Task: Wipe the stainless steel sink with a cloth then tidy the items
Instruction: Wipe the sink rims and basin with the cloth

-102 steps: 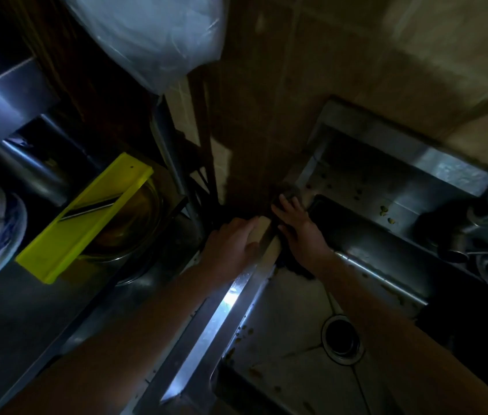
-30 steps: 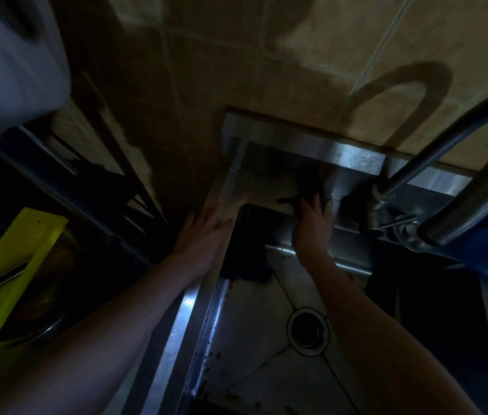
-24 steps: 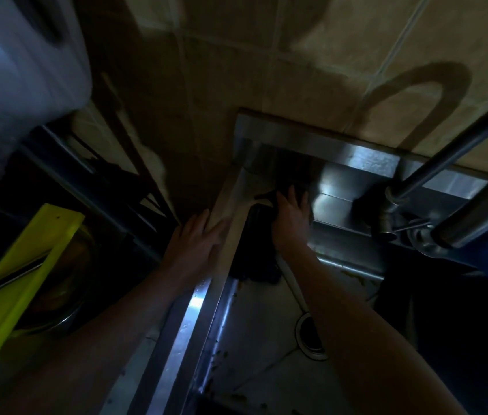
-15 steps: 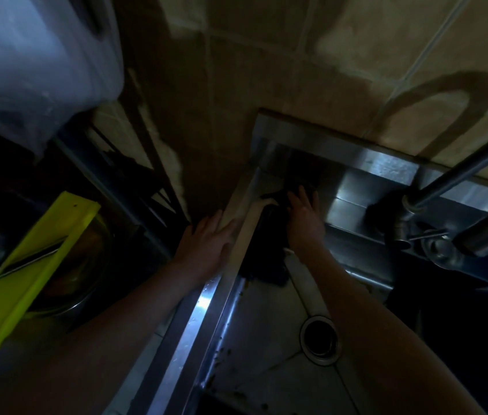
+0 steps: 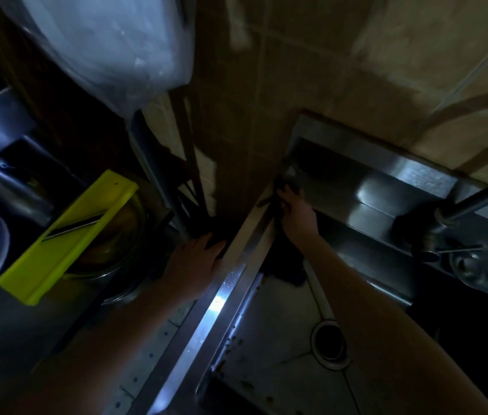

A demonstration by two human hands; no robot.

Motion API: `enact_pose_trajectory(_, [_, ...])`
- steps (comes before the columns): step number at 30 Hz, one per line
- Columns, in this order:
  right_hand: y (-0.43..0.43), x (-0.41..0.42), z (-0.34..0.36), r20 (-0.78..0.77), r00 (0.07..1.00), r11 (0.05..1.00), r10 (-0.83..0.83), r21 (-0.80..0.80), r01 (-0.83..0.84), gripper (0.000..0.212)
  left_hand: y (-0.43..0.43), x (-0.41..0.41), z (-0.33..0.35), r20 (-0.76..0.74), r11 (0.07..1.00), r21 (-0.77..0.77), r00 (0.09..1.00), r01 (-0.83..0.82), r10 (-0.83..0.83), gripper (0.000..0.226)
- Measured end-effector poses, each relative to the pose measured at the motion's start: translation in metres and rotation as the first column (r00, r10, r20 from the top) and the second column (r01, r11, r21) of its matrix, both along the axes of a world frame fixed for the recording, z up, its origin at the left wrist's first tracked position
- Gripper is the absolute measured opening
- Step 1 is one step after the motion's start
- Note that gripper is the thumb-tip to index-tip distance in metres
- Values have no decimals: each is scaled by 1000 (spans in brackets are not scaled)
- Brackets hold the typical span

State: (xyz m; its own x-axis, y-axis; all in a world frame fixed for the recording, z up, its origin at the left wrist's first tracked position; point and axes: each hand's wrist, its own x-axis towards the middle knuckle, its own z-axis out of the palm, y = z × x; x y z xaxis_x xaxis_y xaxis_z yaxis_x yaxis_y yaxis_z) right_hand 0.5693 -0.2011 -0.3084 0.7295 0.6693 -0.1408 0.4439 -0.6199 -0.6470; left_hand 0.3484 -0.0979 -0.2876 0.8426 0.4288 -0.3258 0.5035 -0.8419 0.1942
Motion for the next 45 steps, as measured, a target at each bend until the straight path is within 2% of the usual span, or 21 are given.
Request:
enact_pose_trajectory(3, [-15, -29, -9, 26, 997, 997, 66, 30, -67, 42, -9, -12, 1, 11, 1000, 17, 1000, 19, -19, 46])
enact_pose_trajectory(6, [-30, -64, -14, 18, 990, 987, 141, 77, -142, 43, -20, -24, 3, 52, 999, -29, 998, -18, 19, 45])
enact_pose_trajectory(11, [-53, -102, -23, 28, 951, 950, 309, 40, -309, 53, -34, -46, 5, 104, 996, -42, 992, -73, 77, 45])
enact_pose_trajectory(16, [-43, -83, -5, -20, 973, 965, 230, 131, -225, 44, -44, -78, 7, 85, 993, -28, 990, -113, 115, 55])
enact_pose_trajectory(18, [-36, -75, 2, -65, 982, 980, 176, 110, -168, 42, -50, -92, 7, 101, 989, -35, 984, -147, 149, 47])
enact_pose_trajectory(21, [-36, -88, 3, -26, 974, 971, 226, 82, -224, 46, -59, -112, 8, 114, 979, -54, 972, -199, 203, 43])
enact_pose_trajectory(25, [-60, -133, 4, -9, 928, 927, 373, 32, -373, 52, -79, -135, 11, 102, 953, -63, 948, -296, 301, 47])
enact_pose_trajectory(29, [-88, -183, 2, 6, 807, 807, 590, -43, -590, 55, -95, -152, 14, 89, 943, -24, 938, -333, 334, 48])
enact_pose_trajectory(33, [-103, -206, 3, -6, 716, 716, 698, -5, -698, 48, -104, -172, 18, 87, 911, -96, 909, -400, 408, 46])
enact_pose_trajectory(35, [-102, -204, 9, 22, 713, 713, 701, -26, -700, 48, -110, -183, 20, 71, 893, -95, 892, -440, 447, 47])
enact_pose_trajectory(38, [-93, -201, 18, -58, 788, 790, 613, 46, -611, 44, -119, -198, 22, 72, 862, -77, 859, -501, 506, 48])
enact_pose_trajectory(40, [-87, -198, 21, 20, 788, 788, 615, 11, -616, 39, -123, -206, 22, 78, 849, -86, 847, -521, 527, 47])
enact_pose_trajectory(42, [-82, -197, 25, 23, 809, 810, 587, -13, -587, 40, -127, -211, 22, 89, 842, -98, 838, -530, 538, 46])
enact_pose_trajectory(45, [-86, -214, 26, 16, 751, 748, 660, -105, -656, 50, -131, -215, 21, 103, 834, -109, 829, -540, 550, 43])
